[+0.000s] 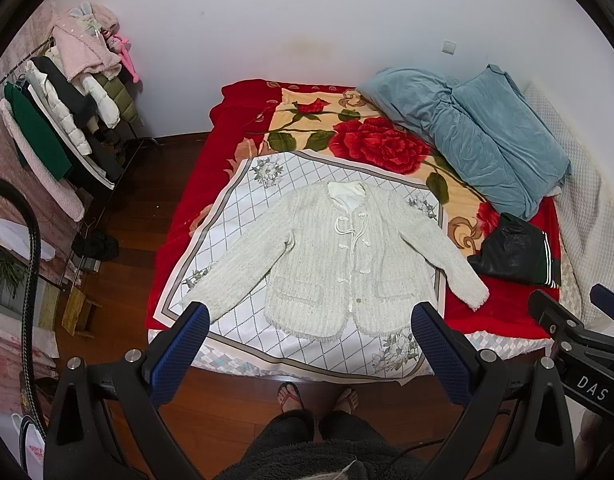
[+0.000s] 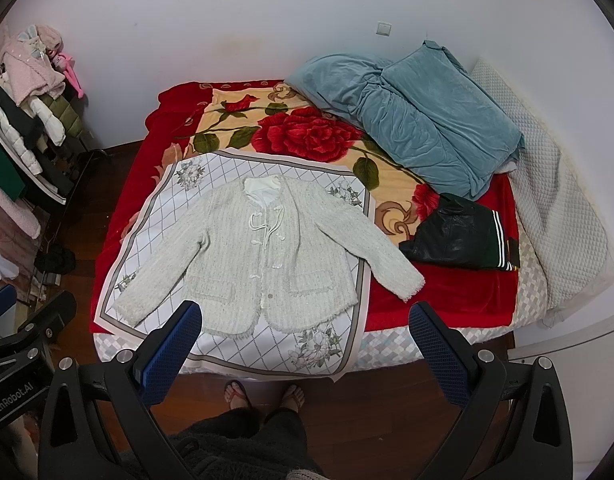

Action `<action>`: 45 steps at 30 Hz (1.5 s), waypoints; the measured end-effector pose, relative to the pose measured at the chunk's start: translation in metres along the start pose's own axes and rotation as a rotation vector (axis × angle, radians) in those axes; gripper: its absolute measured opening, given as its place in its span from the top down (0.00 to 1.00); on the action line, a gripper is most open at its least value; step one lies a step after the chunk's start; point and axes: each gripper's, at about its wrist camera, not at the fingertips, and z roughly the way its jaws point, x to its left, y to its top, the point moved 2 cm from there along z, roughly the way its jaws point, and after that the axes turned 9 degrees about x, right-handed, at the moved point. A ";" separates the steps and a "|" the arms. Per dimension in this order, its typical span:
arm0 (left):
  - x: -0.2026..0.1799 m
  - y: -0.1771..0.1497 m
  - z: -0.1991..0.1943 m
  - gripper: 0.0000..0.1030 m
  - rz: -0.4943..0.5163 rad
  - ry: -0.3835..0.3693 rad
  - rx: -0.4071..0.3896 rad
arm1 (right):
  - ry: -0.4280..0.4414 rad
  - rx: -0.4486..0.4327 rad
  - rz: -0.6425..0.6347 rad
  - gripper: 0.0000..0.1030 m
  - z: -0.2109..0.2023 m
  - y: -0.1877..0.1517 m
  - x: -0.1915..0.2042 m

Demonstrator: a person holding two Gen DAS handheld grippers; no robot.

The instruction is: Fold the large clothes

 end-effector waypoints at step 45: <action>-0.085 0.112 0.463 0.00 -0.032 0.340 0.241 | 0.393 0.278 1.167 0.36 0.622 -0.048 -0.312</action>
